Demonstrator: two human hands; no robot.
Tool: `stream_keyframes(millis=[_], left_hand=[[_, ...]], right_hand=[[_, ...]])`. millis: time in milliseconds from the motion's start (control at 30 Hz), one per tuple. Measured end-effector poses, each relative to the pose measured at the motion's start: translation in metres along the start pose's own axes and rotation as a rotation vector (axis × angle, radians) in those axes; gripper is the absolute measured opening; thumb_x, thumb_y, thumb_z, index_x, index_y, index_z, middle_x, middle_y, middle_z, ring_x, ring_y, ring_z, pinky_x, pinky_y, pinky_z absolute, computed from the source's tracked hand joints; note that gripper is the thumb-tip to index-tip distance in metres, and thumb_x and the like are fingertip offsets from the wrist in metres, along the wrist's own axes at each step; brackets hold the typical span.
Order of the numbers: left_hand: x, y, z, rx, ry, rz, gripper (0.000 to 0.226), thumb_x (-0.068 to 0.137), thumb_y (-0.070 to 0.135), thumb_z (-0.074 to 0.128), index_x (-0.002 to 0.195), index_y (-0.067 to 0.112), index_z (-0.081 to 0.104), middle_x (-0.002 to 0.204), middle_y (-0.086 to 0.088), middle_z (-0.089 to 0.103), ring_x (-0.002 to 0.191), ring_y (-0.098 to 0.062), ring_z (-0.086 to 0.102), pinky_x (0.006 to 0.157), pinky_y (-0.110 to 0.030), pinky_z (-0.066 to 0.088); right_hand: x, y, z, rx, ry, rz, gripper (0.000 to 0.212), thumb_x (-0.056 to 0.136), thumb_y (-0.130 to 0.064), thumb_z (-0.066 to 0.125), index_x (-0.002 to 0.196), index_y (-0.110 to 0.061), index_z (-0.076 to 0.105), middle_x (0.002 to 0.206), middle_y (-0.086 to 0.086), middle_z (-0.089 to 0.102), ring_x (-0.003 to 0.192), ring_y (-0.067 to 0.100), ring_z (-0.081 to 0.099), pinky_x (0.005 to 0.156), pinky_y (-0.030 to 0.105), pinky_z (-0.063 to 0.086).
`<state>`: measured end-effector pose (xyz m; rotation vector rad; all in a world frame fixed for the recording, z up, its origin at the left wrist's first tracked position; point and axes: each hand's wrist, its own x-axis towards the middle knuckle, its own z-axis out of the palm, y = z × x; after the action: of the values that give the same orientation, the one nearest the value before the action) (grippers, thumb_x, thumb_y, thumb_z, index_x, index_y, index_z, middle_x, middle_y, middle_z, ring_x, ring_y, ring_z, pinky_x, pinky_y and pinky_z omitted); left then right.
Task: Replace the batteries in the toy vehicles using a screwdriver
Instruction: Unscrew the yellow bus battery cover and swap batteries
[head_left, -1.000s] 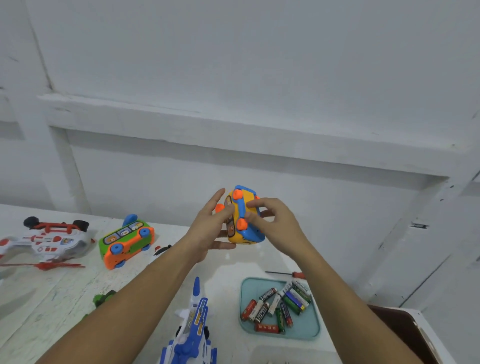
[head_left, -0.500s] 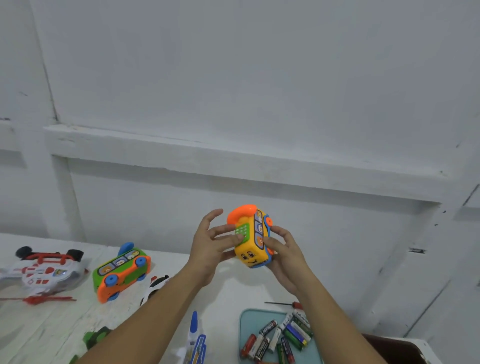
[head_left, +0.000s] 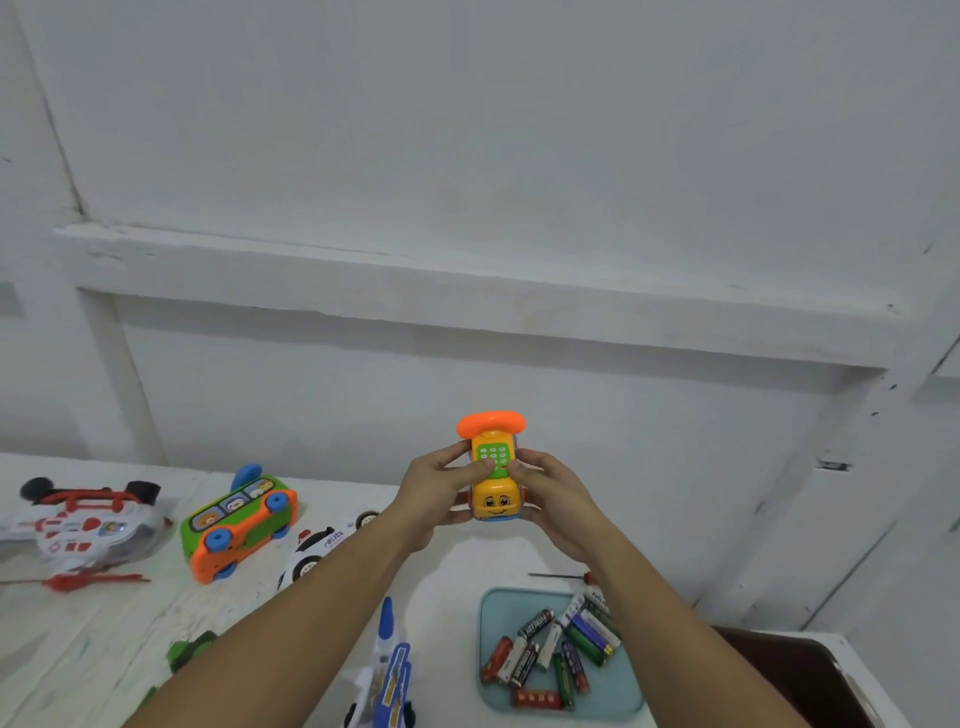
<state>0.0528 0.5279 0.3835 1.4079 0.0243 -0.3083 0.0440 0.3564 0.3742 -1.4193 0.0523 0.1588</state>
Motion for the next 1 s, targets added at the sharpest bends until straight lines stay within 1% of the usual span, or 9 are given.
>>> stream_keyframes(millis=[200, 300, 433, 500, 567, 633, 733, 833, 1000], left_hand=[[0.019, -0.013, 0.002, 0.147, -0.004, -0.115, 0.045, 0.085, 0.028, 0.074, 0.128, 0.023, 0.062, 0.108, -0.007, 0.073, 0.081, -0.023, 0.072, 0.062, -0.031, 0.055], [0.029, -0.023, 0.003, 0.180, -0.014, -0.171, 0.040, 0.087, 0.026, 0.073, 0.124, 0.017, 0.064, 0.109, -0.010, 0.072, 0.080, -0.024, 0.071, 0.061, -0.032, 0.055], [0.035, -0.033, 0.005, 0.229, -0.013, -0.216, 0.029, 0.089, 0.023, 0.071, 0.116, 0.016, 0.062, 0.105, -0.012, 0.070, 0.074, -0.022, 0.069, 0.056, -0.033, 0.055], [0.037, -0.036, 0.005, 0.248, -0.015, -0.241, 0.029, 0.090, 0.020, 0.070, 0.117, 0.011, 0.064, 0.105, -0.012, 0.070, 0.077, -0.023, 0.070, 0.062, -0.037, 0.058], [0.038, -0.037, 0.006, 0.260, -0.016, -0.271, 0.028, 0.091, 0.017, 0.068, 0.117, 0.008, 0.064, 0.109, -0.015, 0.070, 0.086, -0.027, 0.070, 0.075, -0.044, 0.059], [0.038, -0.035, 0.006, 0.279, -0.017, -0.286, 0.027, 0.091, 0.016, 0.067, 0.117, 0.006, 0.063, 0.113, -0.017, 0.069, 0.092, -0.030, 0.070, 0.081, -0.047, 0.058], [0.038, -0.033, 0.005, 0.298, -0.026, -0.298, 0.031, 0.092, 0.017, 0.067, 0.120, 0.006, 0.062, 0.115, -0.017, 0.068, 0.098, -0.031, 0.069, 0.084, -0.047, 0.058], [0.038, -0.032, 0.005, 0.351, -0.038, -0.306, 0.037, 0.092, 0.022, 0.067, 0.126, 0.008, 0.061, 0.114, -0.015, 0.067, 0.098, -0.030, 0.068, 0.085, -0.047, 0.057], [0.028, -0.019, 0.006, 0.476, 0.022, -0.316, 0.060, 0.090, 0.034, 0.068, 0.138, 0.005, 0.046, 0.124, -0.018, 0.055, 0.109, -0.034, 0.060, 0.084, -0.040, 0.053]], right_hand=[[0.017, 0.021, -0.010, -0.131, -0.015, 0.110, 0.022, 0.099, -0.024, 0.055, 0.116, -0.015, 0.063, 0.113, 0.008, 0.070, 0.094, 0.024, 0.070, 0.079, 0.037, 0.057], [0.024, 0.033, -0.016, -0.237, -0.010, 0.157, 0.026, 0.099, -0.032, 0.053, 0.118, -0.017, 0.064, 0.109, 0.004, 0.071, 0.095, 0.021, 0.066, 0.085, 0.038, 0.052], [0.029, 0.044, -0.021, -0.353, -0.005, 0.194, 0.033, 0.100, -0.033, 0.051, 0.124, -0.013, 0.062, 0.110, 0.008, 0.070, 0.094, 0.022, 0.060, 0.075, 0.030, 0.046], [0.031, 0.049, -0.022, -0.370, -0.013, 0.205, 0.034, 0.101, -0.030, 0.050, 0.126, -0.009, 0.061, 0.104, 0.008, 0.070, 0.087, 0.021, 0.060, 0.072, 0.028, 0.046], [0.031, 0.052, -0.021, -0.363, -0.018, 0.217, 0.033, 0.102, -0.027, 0.049, 0.125, -0.007, 0.060, 0.097, 0.005, 0.069, 0.079, 0.017, 0.062, 0.070, 0.027, 0.047], [0.032, 0.054, -0.022, -0.348, -0.023, 0.222, 0.032, 0.102, -0.027, 0.048, 0.124, -0.007, 0.060, 0.097, 0.005, 0.070, 0.081, 0.017, 0.065, 0.073, 0.028, 0.050], [0.031, 0.053, -0.021, -0.335, -0.030, 0.226, 0.031, 0.102, -0.028, 0.048, 0.124, -0.008, 0.059, 0.102, 0.008, 0.070, 0.087, 0.020, 0.067, 0.076, 0.031, 0.053], [0.029, 0.051, -0.019, -0.351, -0.005, 0.241, 0.031, 0.103, -0.027, 0.048, 0.124, -0.007, 0.058, 0.101, 0.008, 0.070, 0.084, 0.018, 0.067, 0.069, 0.028, 0.053], [0.026, 0.044, -0.016, -0.476, 0.136, 0.237, 0.042, 0.097, -0.034, 0.058, 0.131, -0.010, 0.051, 0.119, 0.012, 0.059, 0.096, 0.025, 0.056, 0.071, 0.033, 0.049]])
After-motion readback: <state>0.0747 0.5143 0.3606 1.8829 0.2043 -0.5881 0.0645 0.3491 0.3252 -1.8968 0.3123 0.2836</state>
